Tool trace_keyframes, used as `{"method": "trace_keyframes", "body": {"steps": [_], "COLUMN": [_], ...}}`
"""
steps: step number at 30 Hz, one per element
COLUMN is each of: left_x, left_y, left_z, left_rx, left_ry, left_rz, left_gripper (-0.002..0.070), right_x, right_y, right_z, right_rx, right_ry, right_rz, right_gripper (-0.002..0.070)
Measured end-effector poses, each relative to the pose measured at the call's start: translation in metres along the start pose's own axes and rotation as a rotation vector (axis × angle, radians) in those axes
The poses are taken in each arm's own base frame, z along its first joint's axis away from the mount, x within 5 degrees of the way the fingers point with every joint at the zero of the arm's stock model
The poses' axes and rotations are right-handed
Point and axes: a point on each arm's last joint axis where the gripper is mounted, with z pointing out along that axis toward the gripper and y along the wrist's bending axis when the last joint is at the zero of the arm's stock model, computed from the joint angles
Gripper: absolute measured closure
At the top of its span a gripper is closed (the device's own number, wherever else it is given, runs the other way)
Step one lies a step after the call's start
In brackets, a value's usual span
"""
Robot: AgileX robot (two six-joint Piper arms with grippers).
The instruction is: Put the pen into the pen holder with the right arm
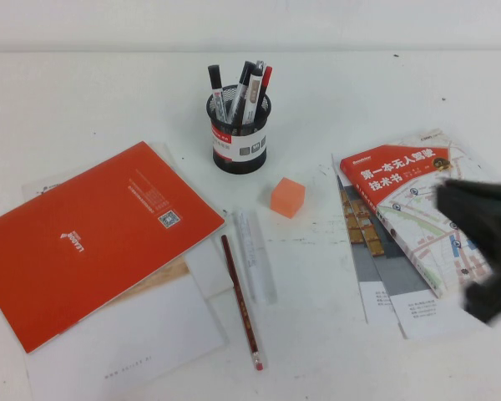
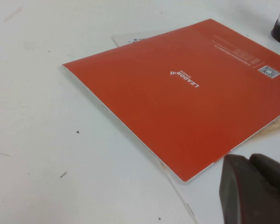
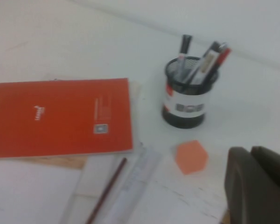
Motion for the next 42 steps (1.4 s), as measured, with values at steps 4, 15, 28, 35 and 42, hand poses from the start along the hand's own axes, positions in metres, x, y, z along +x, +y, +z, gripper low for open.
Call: {"method": "trace_keyframes", "body": {"steps": [4,15,28,35,42], "left_x": [0.0,0.0,0.0,0.0,0.0], "left_y": [0.0,0.0,0.0,0.0,0.0], "left_z": [0.0,0.0,0.0,0.0,0.0], "left_rx": [0.0,0.0,0.0,0.0,0.0], "left_ry": [0.0,0.0,0.0,0.0,0.0], "left_rz": [0.0,0.0,0.0,0.0,0.0], "left_gripper": [0.0678,0.0678,0.0677,0.0678,0.0678], "right_x": [0.021,0.075,0.122,0.145,0.165], "right_y": [-0.005,-0.017,-0.022,-0.021,-0.019], "right_z": [-0.033,-0.091,-0.1,-0.093,-0.09], "right_rx": [0.042,0.257,0.458,0.436,0.43], "right_ry": [-0.061,-0.205,-0.257,-0.224,-0.153], "right_rz": [-0.061,-0.106,-0.018,0.074,0.141], "right_gripper": [0.0695,0.0695,0.0695,0.0695,0.0695]}}
